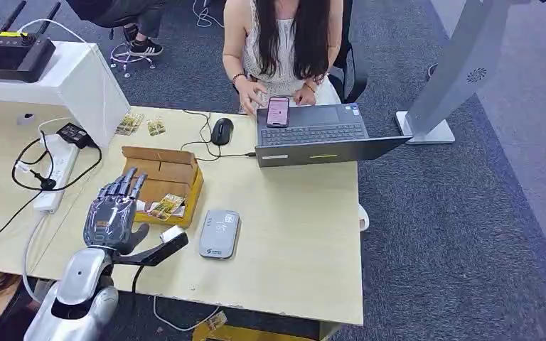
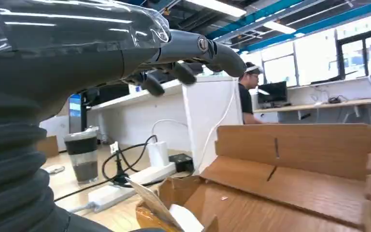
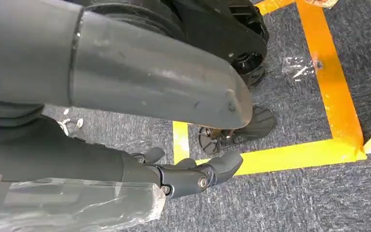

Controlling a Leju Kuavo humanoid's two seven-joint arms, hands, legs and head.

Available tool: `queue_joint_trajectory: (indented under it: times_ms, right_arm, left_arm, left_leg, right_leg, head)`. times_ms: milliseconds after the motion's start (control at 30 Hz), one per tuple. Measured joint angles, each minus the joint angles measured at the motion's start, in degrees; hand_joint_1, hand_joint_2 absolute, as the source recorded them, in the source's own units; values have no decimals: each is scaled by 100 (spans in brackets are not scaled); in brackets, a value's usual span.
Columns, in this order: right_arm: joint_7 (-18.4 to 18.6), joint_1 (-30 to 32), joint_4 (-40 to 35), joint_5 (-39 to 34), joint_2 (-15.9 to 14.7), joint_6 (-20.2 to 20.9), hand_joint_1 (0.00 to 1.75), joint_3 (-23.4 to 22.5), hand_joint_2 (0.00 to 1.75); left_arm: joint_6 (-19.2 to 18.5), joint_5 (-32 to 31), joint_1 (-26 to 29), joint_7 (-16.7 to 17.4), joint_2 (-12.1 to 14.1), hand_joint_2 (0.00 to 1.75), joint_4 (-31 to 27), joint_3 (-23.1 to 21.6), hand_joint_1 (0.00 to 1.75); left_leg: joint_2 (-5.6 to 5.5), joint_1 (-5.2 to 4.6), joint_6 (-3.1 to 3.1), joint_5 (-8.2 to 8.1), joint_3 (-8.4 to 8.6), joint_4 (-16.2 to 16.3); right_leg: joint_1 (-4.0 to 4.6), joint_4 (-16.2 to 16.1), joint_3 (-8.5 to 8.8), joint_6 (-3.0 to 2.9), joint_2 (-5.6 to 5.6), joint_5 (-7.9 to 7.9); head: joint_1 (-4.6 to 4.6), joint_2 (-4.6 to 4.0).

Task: Pass the card to the sensor for recognition and then transmit it.

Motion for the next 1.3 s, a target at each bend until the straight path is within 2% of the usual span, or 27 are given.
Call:
queue_joint_trajectory:
  times_ms: [200,467,733,867,1300]
  right_arm:
    - [20,-2,0,59,0,31,0,0,0]
    - [63,-2,0,111,0,37,0,0,0]
    - [64,-1,0,138,0,37,0,0,0]
    - [39,-6,0,223,0,39,0,0,0]
    - [59,-5,0,256,0,37,0,0,0]
  left_arm:
    - [-18,-85,-64,85,175,175,245,149,0]
    - [41,-153,-150,103,260,175,647,431,0]
    - [63,-173,-170,101,274,175,700,463,0]
    - [437,-304,-551,-54,190,175,1200,514,0]
    - [400,-271,-704,-89,77,175,1452,514,0]
  left_leg:
    - [-1,0,0,0,-1,0]
    - [0,-1,0,0,-1,0]
    - [0,0,0,0,0,0]
    - [0,-1,-2,2,0,0]
    - [0,0,-2,2,0,0]
  right_leg:
    - [0,0,0,0,-1,0]
    - [0,-1,0,0,0,0]
    - [0,-1,-1,0,0,0]
    - [0,-1,0,0,0,1]
    - [0,-1,-1,0,0,0]
  head:
    - [4,0]
    - [2,0]
    - [2,0]
    - [2,0]
    - [2,0]
